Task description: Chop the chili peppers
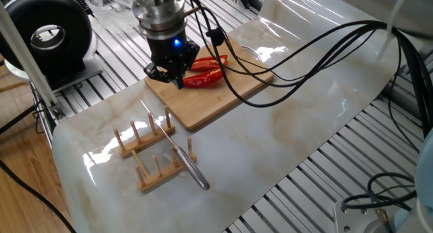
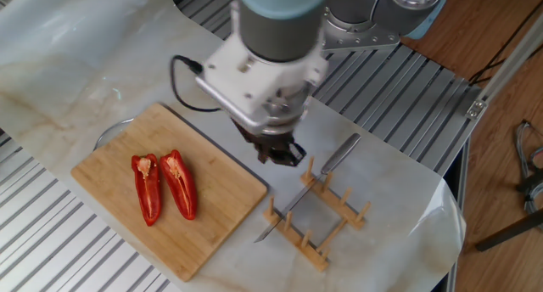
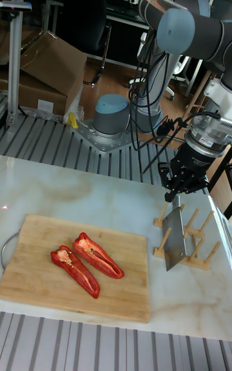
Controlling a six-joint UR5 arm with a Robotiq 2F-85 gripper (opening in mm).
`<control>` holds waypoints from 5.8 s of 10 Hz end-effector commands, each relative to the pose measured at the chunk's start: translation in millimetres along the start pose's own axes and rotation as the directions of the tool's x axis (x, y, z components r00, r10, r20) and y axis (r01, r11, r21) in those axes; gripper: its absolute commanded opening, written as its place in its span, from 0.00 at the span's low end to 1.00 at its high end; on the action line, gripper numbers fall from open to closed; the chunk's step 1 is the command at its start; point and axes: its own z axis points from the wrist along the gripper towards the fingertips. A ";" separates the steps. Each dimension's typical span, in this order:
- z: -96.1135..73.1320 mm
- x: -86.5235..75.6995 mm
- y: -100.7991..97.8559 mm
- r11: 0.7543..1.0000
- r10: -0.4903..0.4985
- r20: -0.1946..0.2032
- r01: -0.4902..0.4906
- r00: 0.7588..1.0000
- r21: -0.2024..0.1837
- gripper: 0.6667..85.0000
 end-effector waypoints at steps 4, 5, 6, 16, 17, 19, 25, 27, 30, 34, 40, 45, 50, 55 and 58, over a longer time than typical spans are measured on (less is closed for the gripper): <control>-2.4 -5.4 15.6 0.986 -0.163 0.033 0.164 0.986 -0.032 0.23; -1.4 -4.4 19.1 0.993 -0.117 0.034 0.117 0.993 -0.004 0.23; 0.6 0.5 35.7 0.997 -0.079 0.032 0.079 0.996 0.010 0.23; 43.3 19.9 73.1 1.000 0.028 0.051 -0.028 0.998 -0.010 0.30; 45.9 17.0 72.5 1.000 0.022 0.058 -0.022 0.998 -0.006 0.31; 53.9 15.3 73.6 1.000 0.011 0.056 -0.011 0.998 0.003 0.32; 62.6 23.6 81.2 1.000 0.000 0.016 0.000 1.000 0.011 0.32; 67.1 22.5 84.7 1.000 -0.004 0.008 0.004 1.000 0.022 0.31; 69.9 21.6 77.3 0.998 -0.019 -0.002 0.019 1.000 0.066 0.30; 70.1 22.7 73.3 0.996 -0.026 -0.007 0.026 1.000 0.082 0.27; 76.4 29.1 78.6 0.997 -0.022 -0.006 0.022 1.000 0.074 0.25; 79.4 34.0 79.4 0.997 -0.019 -0.006 0.019 1.000 0.072 0.23; 81.8 38.4 80.3 0.997 -0.018 0.003 0.018 1.000 0.072 0.23; 90.7 39.4 76.2 0.997 -0.018 0.005 0.018 1.000 0.071 0.23; 94.5 39.0 76.3 0.997 -0.015 0.006 0.015 1.000 0.074 0.23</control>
